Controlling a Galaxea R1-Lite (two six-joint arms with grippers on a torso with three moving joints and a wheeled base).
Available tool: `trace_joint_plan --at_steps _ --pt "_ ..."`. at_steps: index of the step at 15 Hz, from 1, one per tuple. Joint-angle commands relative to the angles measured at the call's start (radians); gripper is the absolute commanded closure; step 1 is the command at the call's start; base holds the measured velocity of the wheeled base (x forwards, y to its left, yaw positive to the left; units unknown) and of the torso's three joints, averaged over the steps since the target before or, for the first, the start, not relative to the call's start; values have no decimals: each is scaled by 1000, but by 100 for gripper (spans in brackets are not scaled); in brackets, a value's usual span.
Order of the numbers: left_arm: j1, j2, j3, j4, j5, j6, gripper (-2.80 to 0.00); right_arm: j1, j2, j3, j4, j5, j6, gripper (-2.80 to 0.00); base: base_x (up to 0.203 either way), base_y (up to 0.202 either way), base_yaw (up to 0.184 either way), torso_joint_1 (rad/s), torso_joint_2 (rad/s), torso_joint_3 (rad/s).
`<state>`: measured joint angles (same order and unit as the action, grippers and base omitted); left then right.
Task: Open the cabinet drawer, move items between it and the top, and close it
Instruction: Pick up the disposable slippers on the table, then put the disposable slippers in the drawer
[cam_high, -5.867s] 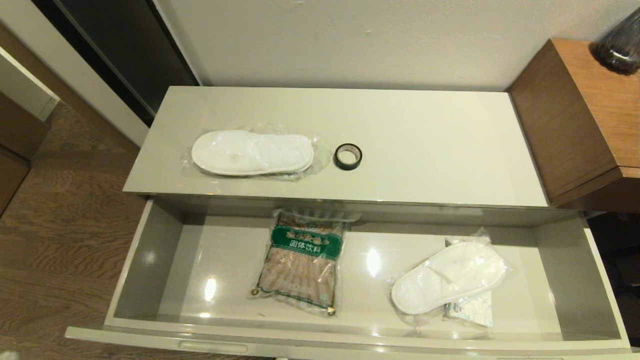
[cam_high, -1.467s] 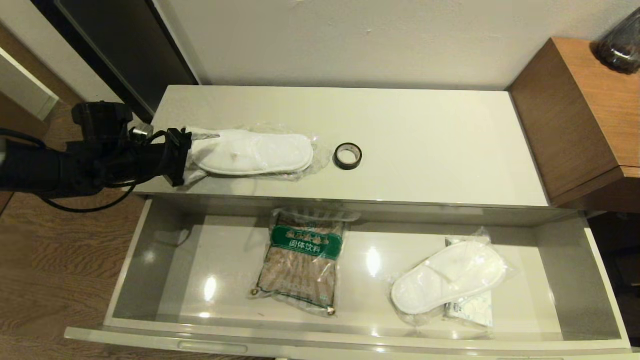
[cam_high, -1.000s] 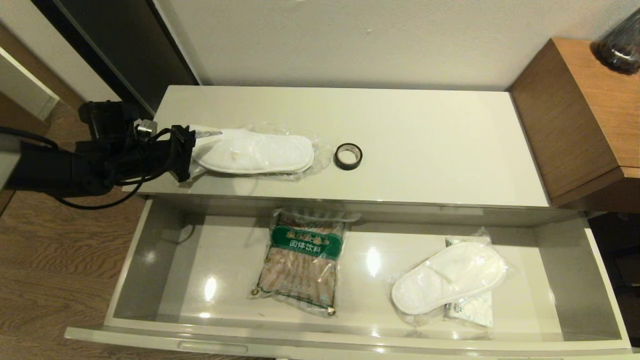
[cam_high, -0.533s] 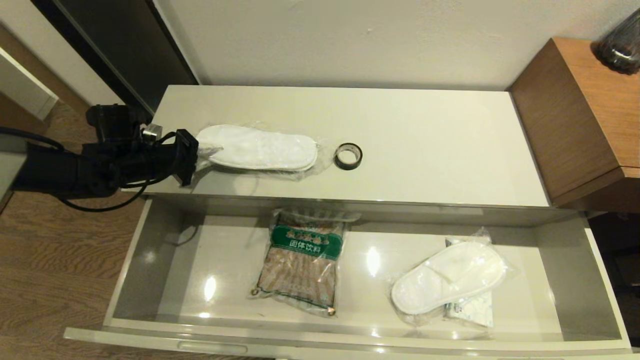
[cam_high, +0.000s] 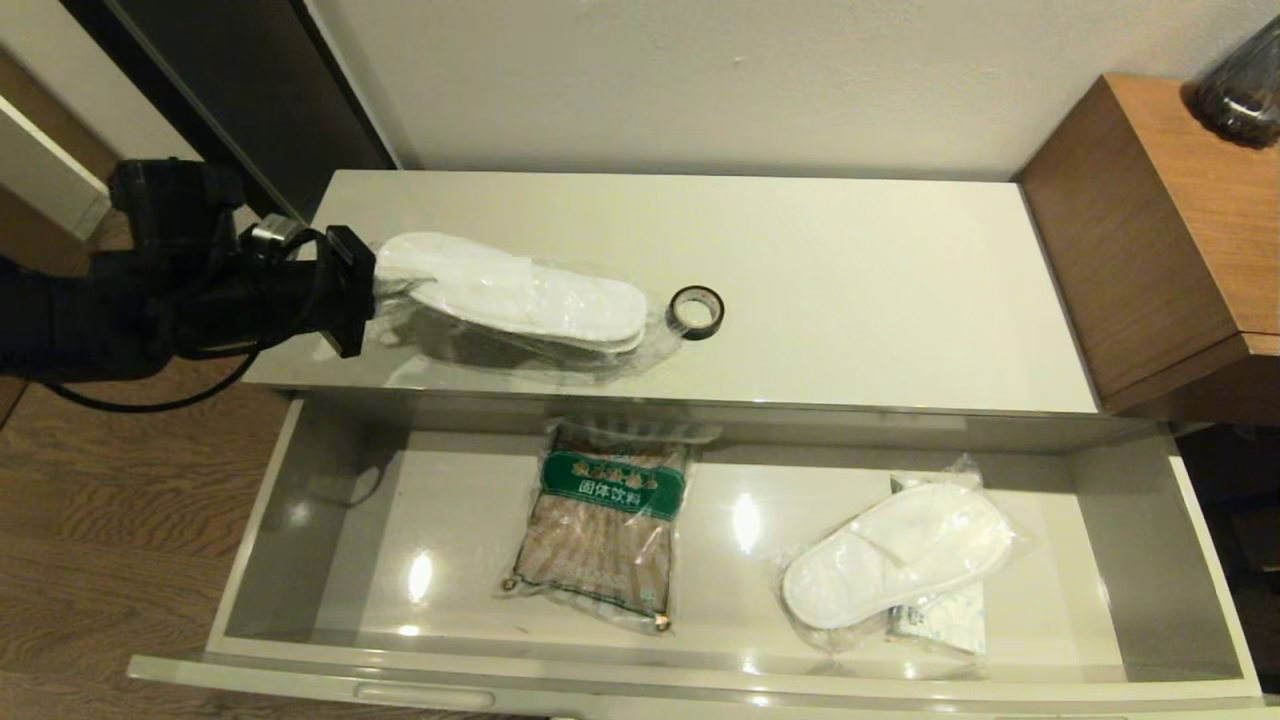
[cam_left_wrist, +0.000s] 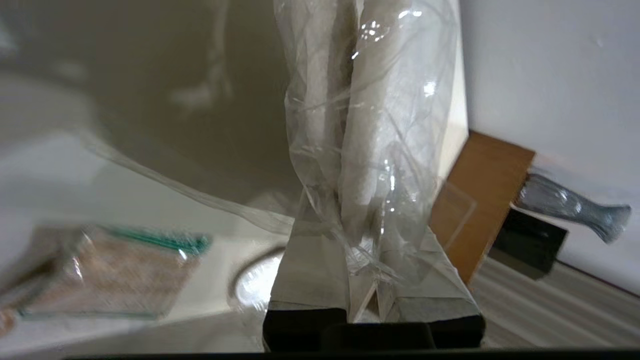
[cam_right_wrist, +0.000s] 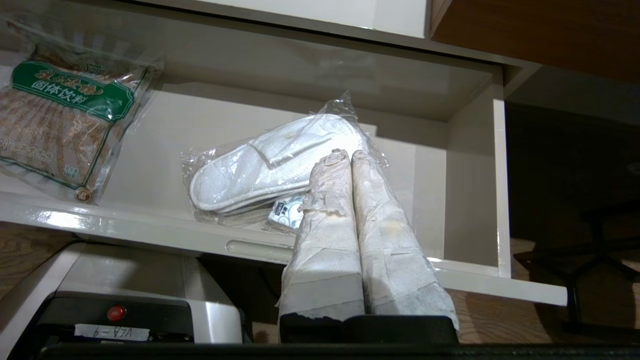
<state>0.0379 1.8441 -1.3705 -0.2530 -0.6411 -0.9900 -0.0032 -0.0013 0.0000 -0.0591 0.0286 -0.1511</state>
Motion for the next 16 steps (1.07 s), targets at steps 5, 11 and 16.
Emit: trace_joint_plan --at_steps 5,11,16 --pt "-17 -476 23 505 -14 2 0 0 1 0 -1 1 -2 0 0 0 0 0 0 0" --pt "-13 -604 155 878 43 48 0 0 1 0 -1 1 -1 0 0 0 0 0 0 0" --pt "3 -425 376 800 132 52 0 0 1 0 -1 1 -1 0 0 0 0 0 0 0"
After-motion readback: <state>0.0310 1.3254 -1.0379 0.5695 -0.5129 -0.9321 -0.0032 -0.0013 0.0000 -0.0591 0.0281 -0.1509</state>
